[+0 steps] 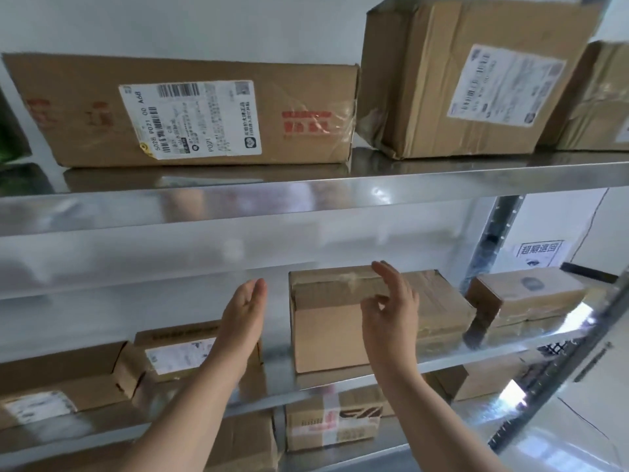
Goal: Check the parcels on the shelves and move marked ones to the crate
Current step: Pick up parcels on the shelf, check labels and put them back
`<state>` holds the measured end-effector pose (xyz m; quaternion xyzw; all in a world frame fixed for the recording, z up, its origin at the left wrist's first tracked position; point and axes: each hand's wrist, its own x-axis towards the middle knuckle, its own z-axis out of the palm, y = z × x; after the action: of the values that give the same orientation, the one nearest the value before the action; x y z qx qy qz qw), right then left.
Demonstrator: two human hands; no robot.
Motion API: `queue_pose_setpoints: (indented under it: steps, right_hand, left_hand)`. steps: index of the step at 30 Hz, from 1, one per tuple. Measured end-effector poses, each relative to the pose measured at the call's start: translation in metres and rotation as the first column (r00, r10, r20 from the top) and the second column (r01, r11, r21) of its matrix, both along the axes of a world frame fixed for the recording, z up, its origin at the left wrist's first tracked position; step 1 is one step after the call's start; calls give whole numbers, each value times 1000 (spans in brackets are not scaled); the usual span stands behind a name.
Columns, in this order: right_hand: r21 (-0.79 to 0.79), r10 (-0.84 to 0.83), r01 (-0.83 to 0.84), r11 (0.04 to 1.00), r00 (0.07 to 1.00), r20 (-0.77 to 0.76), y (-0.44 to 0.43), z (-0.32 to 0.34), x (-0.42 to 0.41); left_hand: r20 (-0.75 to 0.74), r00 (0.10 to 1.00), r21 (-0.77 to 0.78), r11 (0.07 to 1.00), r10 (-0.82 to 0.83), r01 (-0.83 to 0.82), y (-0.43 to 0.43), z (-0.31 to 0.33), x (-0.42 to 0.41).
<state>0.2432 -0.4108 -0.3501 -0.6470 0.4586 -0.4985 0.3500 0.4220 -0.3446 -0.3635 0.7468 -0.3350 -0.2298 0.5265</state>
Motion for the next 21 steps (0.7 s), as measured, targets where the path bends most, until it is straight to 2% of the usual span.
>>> queue_pose_setpoints:
  steps: [2, 4, 8, 11, 16, 21]
  right_hand:
    - [25, -34, 35, 999, 998, -53, -23, -5, -20]
    - [125, -35, 47, 991, 995, -96, -41, -11, -37]
    - [403, 113, -59, 913, 987, -112, -67, -20, -63]
    - [543, 211, -111, 832, 969, -125, -80, -34, -73]
    - [539, 319, -232, 809, 945, -72, -90, -51, -78]
    - [461, 358, -332, 823, 933, 35, -89, -30, -87]
  left_hand:
    - [-77, 995, 35, 998, 57, -55, -16, -11, -11]
    - [-148, 981, 76, 990, 128, -117, -26, -24, -17]
    - [-327, 913, 96, 970, 244, -224, -42, -46, -36]
    - [-392, 876, 123, 960, 281, -253, -45, -57, -46]
    - [-427, 860, 117, 960, 278, -253, -44, -62, -48]
    - [-390, 876, 64, 957, 284, -282, -30, -47, -46]
